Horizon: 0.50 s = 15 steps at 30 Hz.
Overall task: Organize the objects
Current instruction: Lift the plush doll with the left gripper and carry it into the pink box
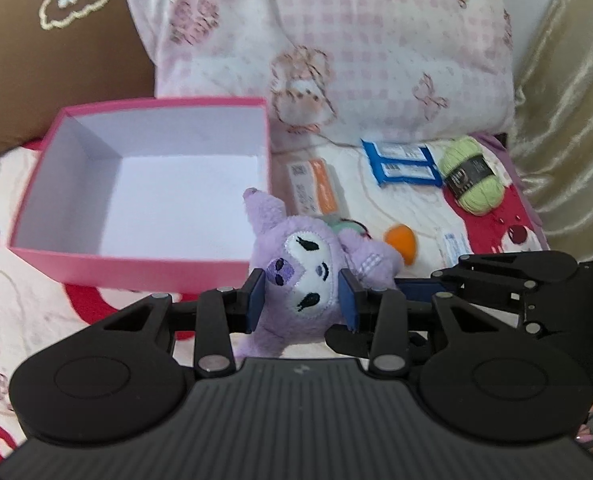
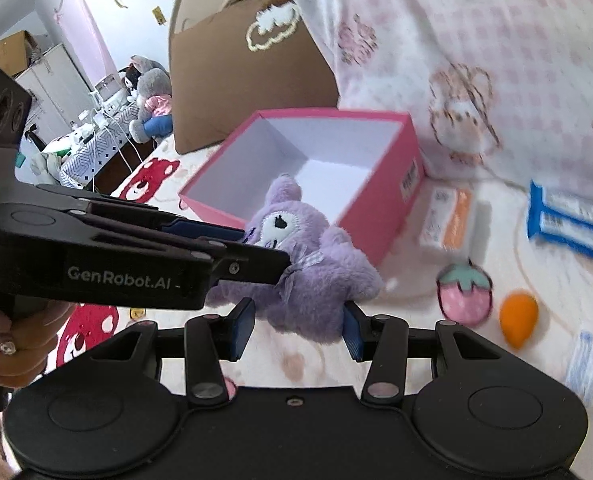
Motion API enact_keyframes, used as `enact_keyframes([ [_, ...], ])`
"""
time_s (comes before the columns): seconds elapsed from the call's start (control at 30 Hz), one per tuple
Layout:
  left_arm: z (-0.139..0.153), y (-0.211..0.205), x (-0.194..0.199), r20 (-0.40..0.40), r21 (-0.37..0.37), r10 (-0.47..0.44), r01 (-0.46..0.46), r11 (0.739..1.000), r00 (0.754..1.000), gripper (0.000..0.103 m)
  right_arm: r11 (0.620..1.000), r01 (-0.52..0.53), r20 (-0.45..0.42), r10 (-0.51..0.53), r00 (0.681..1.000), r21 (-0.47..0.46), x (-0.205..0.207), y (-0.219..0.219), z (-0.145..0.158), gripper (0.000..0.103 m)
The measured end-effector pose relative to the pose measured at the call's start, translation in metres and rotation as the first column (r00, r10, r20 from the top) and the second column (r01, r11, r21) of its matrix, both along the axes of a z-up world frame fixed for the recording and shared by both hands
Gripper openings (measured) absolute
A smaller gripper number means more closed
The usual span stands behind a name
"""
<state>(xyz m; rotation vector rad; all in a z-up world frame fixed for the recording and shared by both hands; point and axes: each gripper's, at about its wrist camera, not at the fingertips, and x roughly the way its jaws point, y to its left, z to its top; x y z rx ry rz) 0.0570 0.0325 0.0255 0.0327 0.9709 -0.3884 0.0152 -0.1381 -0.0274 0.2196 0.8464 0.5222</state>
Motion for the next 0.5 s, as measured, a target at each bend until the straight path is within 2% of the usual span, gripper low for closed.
enact_keyframes([
  [0.2, 0.029, 0.022, 0.025, 0.011, 0.03, 0.048, -0.048, 0.998, 0.999, 0.037, 0.998, -0.015, 0.028, 0.013, 1.0, 0.055, 0.031, 0.015, 0.023, 0.051],
  [0.27, 0.038, 0.027, 0.03, 0.02, 0.056, 0.045, -0.046, 0.997, 0.999, 0.037, 0.998, -0.033, 0.042, 0.031, 0.999, 0.058, 0.041, 0.023, 0.03, 0.05],
  [0.5, 0.059, 0.057, 0.046, 0.086, 0.061, 0.089, -0.095, 0.994, 0.992, 0.037, 0.995, -0.083, 0.075, 0.079, 0.994, 0.055, 0.07, 0.046, 0.049, 0.045],
])
